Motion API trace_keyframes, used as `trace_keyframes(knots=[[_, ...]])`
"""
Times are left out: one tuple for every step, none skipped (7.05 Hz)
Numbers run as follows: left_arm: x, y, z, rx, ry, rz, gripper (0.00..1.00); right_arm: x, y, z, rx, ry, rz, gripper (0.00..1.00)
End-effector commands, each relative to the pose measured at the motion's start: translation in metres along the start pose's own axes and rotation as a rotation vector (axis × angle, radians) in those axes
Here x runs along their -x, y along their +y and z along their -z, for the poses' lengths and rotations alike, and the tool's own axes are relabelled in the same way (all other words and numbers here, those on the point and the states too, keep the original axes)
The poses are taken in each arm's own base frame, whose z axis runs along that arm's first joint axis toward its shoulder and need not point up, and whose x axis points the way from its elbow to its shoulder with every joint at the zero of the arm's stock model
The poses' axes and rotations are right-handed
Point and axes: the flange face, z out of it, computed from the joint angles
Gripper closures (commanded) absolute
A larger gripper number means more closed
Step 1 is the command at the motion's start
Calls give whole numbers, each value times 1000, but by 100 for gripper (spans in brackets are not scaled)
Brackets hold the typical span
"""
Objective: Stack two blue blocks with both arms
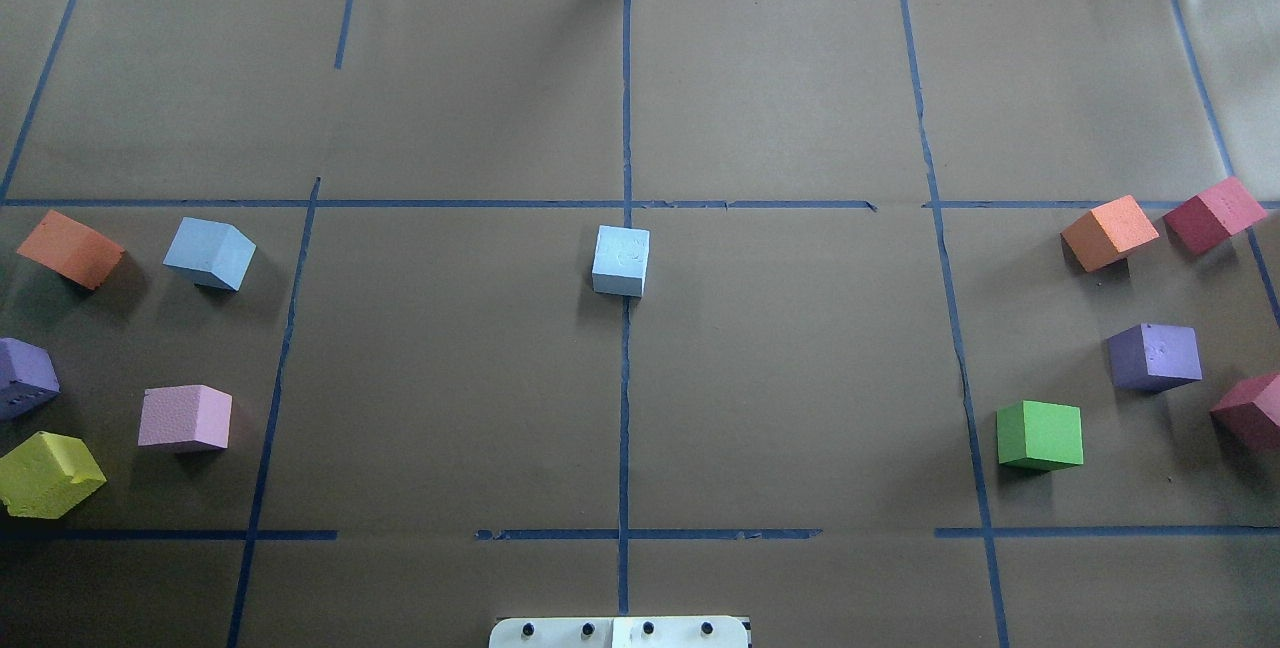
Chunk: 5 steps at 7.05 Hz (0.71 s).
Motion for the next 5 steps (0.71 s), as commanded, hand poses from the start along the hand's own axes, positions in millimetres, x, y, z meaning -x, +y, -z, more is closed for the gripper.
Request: trace_keyframes(knots=[[-14, -8, 6, -33, 64, -29, 0, -23, 58, -9, -10, 2, -51, 0], [-38, -19, -3, -61, 70, -122, 0, -23, 55, -9, -13, 2, -78, 0], [-79, -35, -33, -27, 103, -146, 0, -22, 54, -8, -17, -2, -90, 0], [-114, -58, -47, -18, 124, -95, 0, -22, 54, -8, -16, -2, -91, 0], [-153, -82, -60, -9, 148, -60, 0, -22, 54, -8, -17, -2, -90, 0]])
